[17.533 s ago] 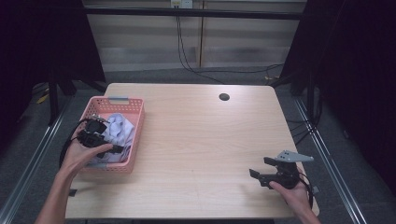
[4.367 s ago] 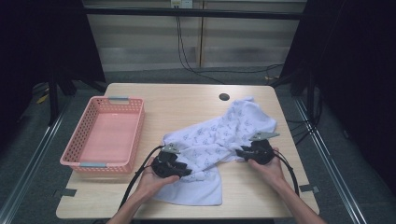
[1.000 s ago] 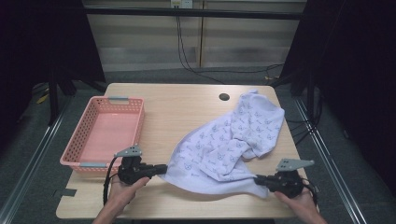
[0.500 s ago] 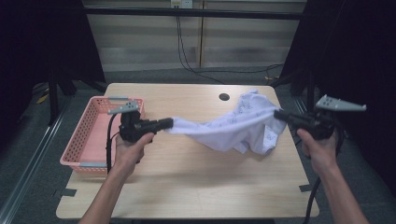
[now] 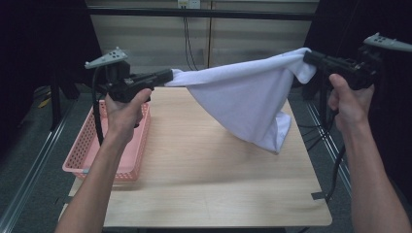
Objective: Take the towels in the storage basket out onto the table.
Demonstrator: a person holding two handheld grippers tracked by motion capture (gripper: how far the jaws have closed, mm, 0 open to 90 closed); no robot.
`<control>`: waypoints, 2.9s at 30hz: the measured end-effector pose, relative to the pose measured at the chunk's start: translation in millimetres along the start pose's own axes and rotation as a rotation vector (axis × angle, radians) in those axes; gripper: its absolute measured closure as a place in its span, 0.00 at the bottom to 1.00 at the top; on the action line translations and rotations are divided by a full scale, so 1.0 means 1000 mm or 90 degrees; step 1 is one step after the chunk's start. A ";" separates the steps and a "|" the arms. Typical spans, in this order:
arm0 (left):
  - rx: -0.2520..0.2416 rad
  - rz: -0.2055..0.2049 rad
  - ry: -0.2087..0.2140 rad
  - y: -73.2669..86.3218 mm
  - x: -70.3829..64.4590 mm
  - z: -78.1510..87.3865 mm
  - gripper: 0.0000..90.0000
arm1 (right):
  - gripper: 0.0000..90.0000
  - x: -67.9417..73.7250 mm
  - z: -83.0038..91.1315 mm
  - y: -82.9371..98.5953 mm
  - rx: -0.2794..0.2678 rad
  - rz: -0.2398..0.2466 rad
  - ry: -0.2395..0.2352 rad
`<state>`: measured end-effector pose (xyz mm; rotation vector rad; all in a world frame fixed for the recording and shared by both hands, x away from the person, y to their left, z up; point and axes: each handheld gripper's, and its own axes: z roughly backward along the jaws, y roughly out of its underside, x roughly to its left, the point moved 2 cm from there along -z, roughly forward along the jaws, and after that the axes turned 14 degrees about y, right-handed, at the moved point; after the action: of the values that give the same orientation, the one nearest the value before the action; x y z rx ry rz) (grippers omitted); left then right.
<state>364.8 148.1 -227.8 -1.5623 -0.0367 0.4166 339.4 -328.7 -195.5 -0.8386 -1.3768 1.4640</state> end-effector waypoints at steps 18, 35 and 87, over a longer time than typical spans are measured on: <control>0.215 0.134 0.065 0.223 -0.092 0.055 0.96 | 0.97 0.050 0.141 0.220 0.208 0.021 -0.068; 0.297 0.172 0.072 0.253 -0.012 -0.007 0.82 | 0.65 0.037 0.082 0.282 0.305 0.071 -0.060; 0.405 0.136 0.042 0.276 0.002 -0.027 0.76 | 0.60 0.030 0.087 0.303 0.371 0.064 -0.040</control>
<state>309.8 110.1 -497.0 -0.9515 0.2915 0.4863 197.1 -314.1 -478.4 -0.4918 -0.8780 1.8523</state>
